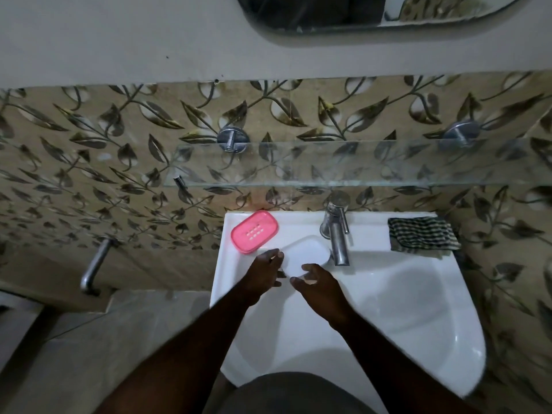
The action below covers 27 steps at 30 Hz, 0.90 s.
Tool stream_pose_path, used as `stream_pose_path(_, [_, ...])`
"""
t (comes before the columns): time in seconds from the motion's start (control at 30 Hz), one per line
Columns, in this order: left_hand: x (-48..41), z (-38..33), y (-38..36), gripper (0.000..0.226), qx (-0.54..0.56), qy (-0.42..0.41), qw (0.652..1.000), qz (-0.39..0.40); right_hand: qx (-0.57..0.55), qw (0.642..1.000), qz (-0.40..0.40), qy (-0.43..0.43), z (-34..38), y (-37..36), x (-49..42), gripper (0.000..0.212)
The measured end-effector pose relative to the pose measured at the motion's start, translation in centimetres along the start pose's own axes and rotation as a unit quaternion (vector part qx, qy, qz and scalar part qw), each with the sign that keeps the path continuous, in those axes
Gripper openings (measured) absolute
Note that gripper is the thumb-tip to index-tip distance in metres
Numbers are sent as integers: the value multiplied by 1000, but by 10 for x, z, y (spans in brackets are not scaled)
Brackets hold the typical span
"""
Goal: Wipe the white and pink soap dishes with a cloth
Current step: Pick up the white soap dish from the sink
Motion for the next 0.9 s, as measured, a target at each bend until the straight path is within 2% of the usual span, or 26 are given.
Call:
stream_pose_path(0.1, [5,9,-8,29,18,-13,1000,2,40,999,-6,18,-1,-2,5,48])
stream_pose_path(0.27, [16,21,-5,33,111,-8,993,-30,68,993,-37,87,3,2,15,58])
stream_pose_path(0.37, [25,22,4,33,142,-17,989,-49,25,990,-90,106,-5,12,20,41])
stream_pose_path(0.47, [36,28,16,36,154,-19,986,-68,-82,990,-105,40,-18,19,17,21])
stream_pose_path(0.6, [48,41,25,39,169,-1,983,-69,-219,974,-52,-25,-22,20,7,22])
stream_pose_path(0.67, [51,47,26,40,183,11,981,-64,-220,975,-10,-17,-16,19,7,16])
stream_pose_path(0.77, [55,50,23,41,198,17,979,-55,-194,981,17,-6,-9,20,10,31])
stream_pose_path(0.9, [62,44,16,34,212,21,976,-39,-161,987,16,-4,-7,23,16,39])
Point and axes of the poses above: each hand's wrist, its own x-axis away from the middle knuckle, its own y-axis out of the back of the hand, z = x × y, the point moved 6 cm from there along -x, towards the middle knuckle, and after that the axes turned 3 degrees about z, right-handed, at the moved point
